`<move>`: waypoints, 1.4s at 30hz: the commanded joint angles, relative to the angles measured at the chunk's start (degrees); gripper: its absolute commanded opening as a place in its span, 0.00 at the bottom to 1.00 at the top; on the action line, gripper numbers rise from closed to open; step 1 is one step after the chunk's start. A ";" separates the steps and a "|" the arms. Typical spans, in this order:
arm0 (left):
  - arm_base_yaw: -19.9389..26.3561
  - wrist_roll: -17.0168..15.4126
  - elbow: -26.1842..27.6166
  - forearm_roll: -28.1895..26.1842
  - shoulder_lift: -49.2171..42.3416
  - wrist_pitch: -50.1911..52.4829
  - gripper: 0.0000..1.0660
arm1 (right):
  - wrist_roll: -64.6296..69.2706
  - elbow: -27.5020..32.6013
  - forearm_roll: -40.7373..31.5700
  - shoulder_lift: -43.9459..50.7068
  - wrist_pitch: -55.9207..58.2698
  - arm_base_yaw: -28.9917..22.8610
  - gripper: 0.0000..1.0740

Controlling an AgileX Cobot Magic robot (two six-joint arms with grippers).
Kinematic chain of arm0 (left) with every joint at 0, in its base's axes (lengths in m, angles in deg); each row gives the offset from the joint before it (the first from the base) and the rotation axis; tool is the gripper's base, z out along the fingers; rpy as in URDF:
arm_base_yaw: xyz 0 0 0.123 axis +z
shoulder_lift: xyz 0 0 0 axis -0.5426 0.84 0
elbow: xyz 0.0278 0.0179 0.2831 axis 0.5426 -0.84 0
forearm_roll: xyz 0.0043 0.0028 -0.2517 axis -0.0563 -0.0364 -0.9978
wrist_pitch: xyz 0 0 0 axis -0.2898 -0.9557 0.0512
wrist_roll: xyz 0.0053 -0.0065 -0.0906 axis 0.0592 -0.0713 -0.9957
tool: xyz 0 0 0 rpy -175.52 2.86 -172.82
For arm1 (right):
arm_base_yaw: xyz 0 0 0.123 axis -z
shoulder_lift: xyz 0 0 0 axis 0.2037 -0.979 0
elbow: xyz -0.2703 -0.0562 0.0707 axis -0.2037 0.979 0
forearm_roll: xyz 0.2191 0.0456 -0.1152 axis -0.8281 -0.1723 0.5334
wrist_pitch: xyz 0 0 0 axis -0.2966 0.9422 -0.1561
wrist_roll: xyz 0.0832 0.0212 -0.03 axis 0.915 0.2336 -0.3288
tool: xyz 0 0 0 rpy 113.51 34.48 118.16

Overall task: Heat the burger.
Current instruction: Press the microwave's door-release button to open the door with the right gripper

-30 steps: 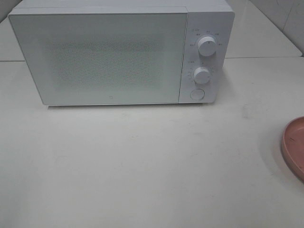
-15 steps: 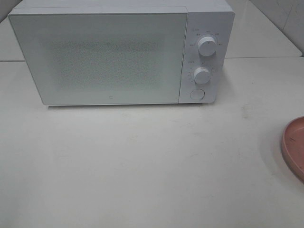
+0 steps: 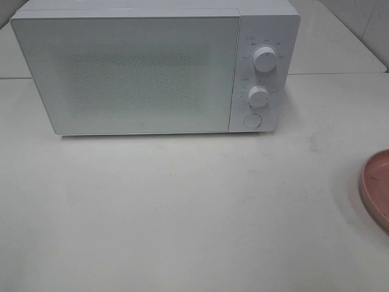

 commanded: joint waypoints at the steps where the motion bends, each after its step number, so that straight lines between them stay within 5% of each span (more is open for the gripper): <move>1: 0.11 -0.11 0.06 0.17 -1.15 -0.06 0.92 | -0.46 1.09 -0.11 -2.92 -5.04 -0.17 0.71; 26: 0.11 -0.11 0.06 0.17 -1.15 -0.06 0.92 | -0.40 7.05 -0.17 -18.79 -32.54 -0.17 0.71; 42: 0.11 -0.11 0.06 0.17 -1.15 -0.06 0.92 | -0.92 9.00 0.34 -38.73 -65.37 -0.17 0.71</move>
